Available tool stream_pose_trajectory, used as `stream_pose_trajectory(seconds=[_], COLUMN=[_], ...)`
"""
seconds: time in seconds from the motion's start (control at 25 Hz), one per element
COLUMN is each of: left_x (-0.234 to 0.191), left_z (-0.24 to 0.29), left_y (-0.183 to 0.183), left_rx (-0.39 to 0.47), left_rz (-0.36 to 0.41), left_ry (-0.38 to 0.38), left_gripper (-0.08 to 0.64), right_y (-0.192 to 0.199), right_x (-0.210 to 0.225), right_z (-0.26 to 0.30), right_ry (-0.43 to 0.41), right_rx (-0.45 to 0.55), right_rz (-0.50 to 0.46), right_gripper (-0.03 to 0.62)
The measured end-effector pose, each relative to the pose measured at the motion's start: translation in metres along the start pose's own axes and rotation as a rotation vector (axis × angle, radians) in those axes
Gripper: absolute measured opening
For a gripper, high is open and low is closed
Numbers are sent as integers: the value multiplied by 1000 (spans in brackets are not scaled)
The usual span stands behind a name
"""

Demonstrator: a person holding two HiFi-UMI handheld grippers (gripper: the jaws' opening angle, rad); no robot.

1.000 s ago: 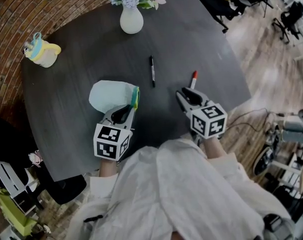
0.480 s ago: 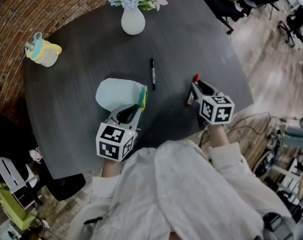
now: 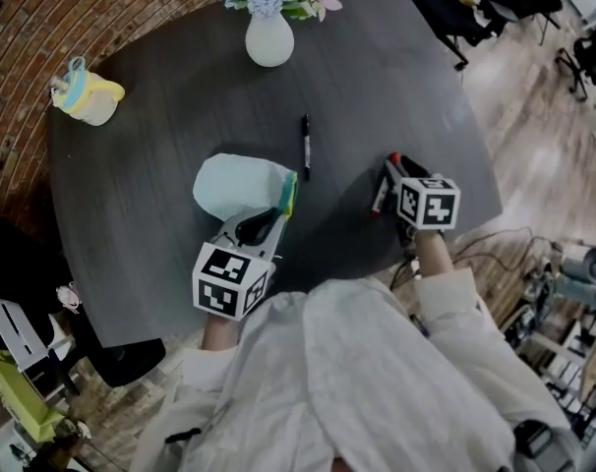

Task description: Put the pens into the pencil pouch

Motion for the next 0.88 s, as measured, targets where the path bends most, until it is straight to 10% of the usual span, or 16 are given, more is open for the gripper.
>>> stream_pose_trajectory(seconds=[0.88], left_x=[1], left_z=[-10], left_y=[-4], left_rx=[52], left_rz=[-48], left_ry=[49], left_gripper=[40], right_y=[-2], right_x=[-18], right_z=[-5], right_ry=[-6], right_rx=[32], right_rz=[-19], right_gripper=[63])
Point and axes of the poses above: the fingertips, and each gripper's own axes: z forward along the fingers, x to its right, y out of its underside, the point moved 8 cm from there along -z, backward along the fingers, and after that the axes turned 12 degrees about -x, right-handed, at the moved point
